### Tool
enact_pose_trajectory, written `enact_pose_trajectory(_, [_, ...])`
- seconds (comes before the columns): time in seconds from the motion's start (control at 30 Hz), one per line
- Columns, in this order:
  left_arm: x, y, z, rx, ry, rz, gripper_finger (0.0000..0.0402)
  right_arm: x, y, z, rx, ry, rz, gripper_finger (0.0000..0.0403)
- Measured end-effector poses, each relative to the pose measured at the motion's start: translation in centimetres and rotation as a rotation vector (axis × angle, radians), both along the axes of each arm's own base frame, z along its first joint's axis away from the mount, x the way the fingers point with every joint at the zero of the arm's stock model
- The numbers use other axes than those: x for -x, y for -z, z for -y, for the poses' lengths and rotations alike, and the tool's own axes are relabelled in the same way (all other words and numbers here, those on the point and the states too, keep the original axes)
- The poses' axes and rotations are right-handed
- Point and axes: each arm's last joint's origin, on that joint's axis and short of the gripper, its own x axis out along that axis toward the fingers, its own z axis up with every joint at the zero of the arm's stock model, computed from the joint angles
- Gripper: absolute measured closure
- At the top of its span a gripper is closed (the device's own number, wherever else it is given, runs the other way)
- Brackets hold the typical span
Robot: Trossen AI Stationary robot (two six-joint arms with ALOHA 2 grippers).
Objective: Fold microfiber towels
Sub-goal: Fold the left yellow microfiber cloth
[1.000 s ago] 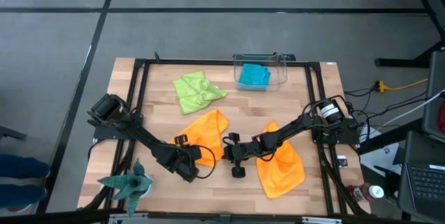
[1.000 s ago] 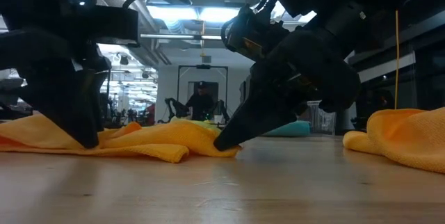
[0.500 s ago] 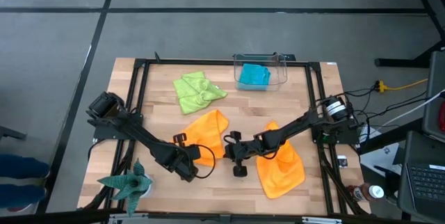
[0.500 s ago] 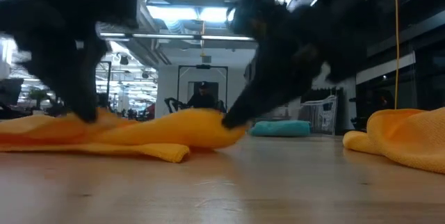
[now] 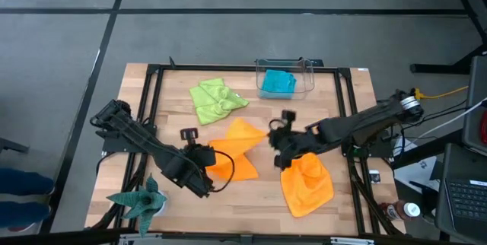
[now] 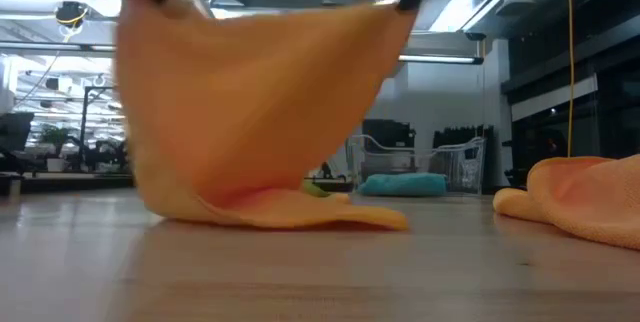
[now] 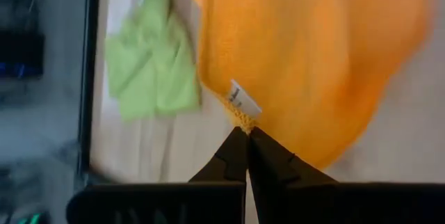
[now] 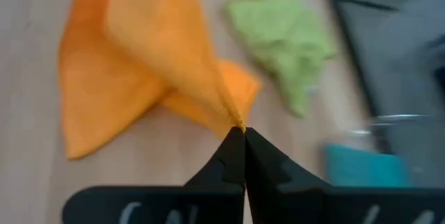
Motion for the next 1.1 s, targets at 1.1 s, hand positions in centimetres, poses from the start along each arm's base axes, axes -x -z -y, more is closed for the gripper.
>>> enact_pose_trajectory(1.1, [9.0,-18.5,-12.1,-0.205,0.166,0.431,0.0401,2.2,-14.1,9.6,0.307,0.131,0.194,0.0403])
